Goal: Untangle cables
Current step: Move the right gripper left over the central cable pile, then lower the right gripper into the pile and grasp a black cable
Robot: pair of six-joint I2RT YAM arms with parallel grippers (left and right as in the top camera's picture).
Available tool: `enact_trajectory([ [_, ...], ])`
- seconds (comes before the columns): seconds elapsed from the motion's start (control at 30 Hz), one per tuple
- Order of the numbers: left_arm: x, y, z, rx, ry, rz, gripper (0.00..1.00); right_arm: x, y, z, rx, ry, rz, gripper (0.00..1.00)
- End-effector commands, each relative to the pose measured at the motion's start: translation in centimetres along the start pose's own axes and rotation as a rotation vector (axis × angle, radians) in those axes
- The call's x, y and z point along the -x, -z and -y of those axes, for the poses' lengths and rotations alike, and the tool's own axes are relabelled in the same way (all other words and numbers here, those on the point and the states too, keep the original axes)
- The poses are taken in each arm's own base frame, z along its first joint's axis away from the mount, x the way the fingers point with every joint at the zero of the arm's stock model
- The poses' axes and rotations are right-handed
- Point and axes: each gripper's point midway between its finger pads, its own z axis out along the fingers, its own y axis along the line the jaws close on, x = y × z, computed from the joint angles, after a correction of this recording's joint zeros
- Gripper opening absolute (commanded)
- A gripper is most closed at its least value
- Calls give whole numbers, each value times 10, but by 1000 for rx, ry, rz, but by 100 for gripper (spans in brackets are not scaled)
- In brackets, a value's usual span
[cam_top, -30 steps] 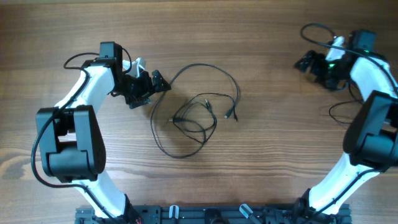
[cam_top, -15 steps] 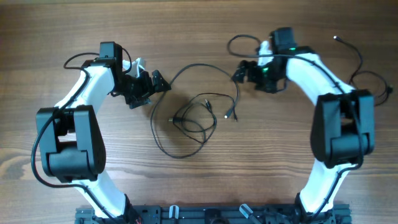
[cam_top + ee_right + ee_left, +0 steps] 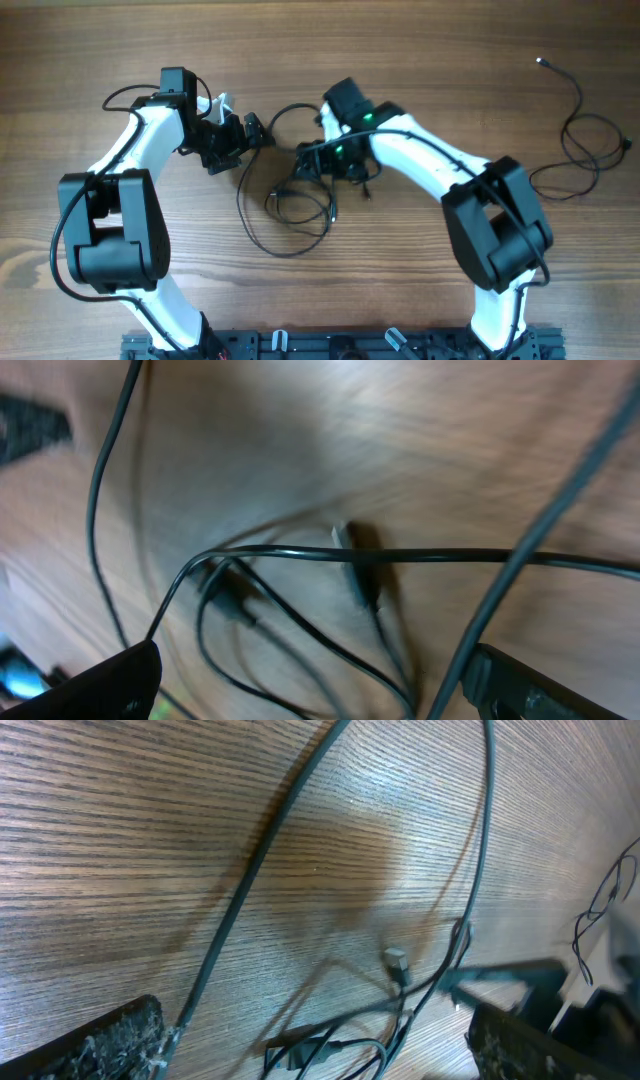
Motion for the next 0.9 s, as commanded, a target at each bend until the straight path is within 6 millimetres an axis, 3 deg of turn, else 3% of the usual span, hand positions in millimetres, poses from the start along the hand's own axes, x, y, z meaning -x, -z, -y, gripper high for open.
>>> enact_trajectory([
  [0.0,0,4,3,3,-34,15,100,-16,-6,-21,18,43,-27,98],
  [0.13,0,4,3,2,-34,15,100,-12,-4,-27,8,155,-11,93],
  [0.33,0,4,3,2,-33,15,100,7,33,-26,-136,178,72,94],
  [0.43,0,4,3,3,-33,15,100,5,44,-33,-123,234,81,94],
  [0.57,0,4,3,2,-33,15,100,-15,36,-61,5,283,9,94],
  [0.7,0,4,3,2,-33,15,100,-31,25,-84,9,416,-4,93],
  [0.87,0,4,3,3,-33,15,100,-17,21,-61,-286,479,106,93],
])
